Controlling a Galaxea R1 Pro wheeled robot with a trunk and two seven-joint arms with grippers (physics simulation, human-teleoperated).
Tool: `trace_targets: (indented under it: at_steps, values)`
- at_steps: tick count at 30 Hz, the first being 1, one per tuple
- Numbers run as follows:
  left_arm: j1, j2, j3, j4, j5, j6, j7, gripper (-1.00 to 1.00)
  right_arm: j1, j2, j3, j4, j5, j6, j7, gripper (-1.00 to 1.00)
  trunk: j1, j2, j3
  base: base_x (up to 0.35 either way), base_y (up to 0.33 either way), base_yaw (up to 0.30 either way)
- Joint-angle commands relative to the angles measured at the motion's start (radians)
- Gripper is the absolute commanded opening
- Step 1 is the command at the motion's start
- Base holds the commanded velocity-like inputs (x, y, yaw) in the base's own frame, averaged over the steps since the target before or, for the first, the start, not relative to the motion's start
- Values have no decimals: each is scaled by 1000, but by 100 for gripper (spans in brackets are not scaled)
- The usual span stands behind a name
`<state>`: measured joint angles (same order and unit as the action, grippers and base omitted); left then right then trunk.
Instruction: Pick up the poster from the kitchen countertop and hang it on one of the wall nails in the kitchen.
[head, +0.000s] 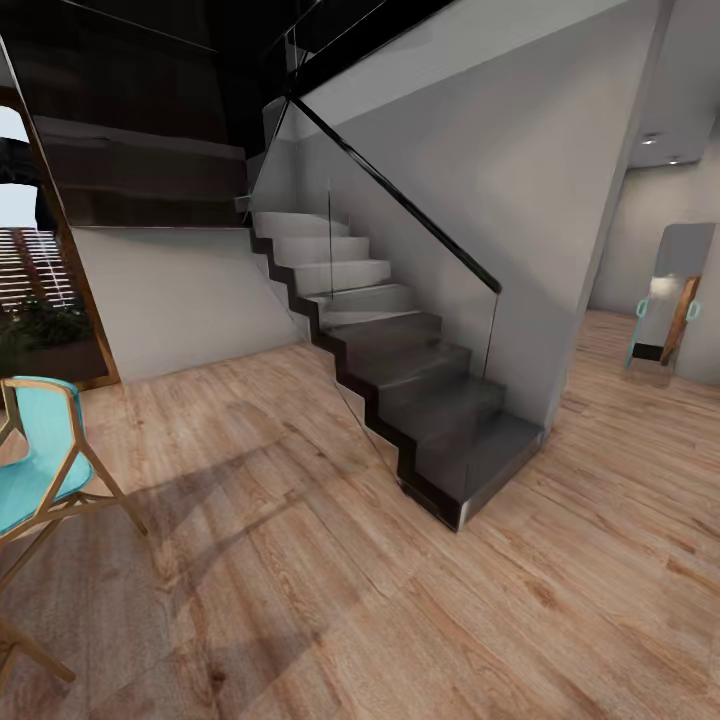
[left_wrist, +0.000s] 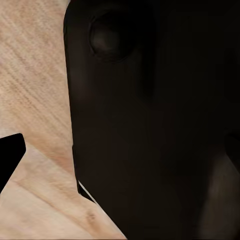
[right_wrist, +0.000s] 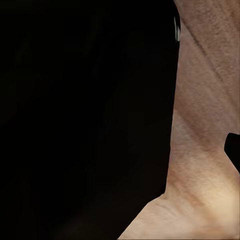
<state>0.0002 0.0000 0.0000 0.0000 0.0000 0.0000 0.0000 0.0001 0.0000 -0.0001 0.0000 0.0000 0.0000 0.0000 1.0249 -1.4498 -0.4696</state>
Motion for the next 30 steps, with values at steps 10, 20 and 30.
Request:
trace_targets:
  at_steps: [10, 20, 30]
  values:
    - [0, -6, -1, -4, 2, -2, -14, 100, -5, 13, 0, 13, 3, 22, 1, 100, 0, 0, 0, 0, 0, 0]
    - [0, -6, -1, -4, 2, -2, -14, 100, -5, 13, 0, 13, 3, 22, 1, 100, 0, 0, 0, 0, 0, 0]
    - [45, -41, 3, -48, -4, -7, 2, 100, -52, 1, -6, -33, 2, -23, 0, 100, 0, 0, 0, 0, 0, 0]
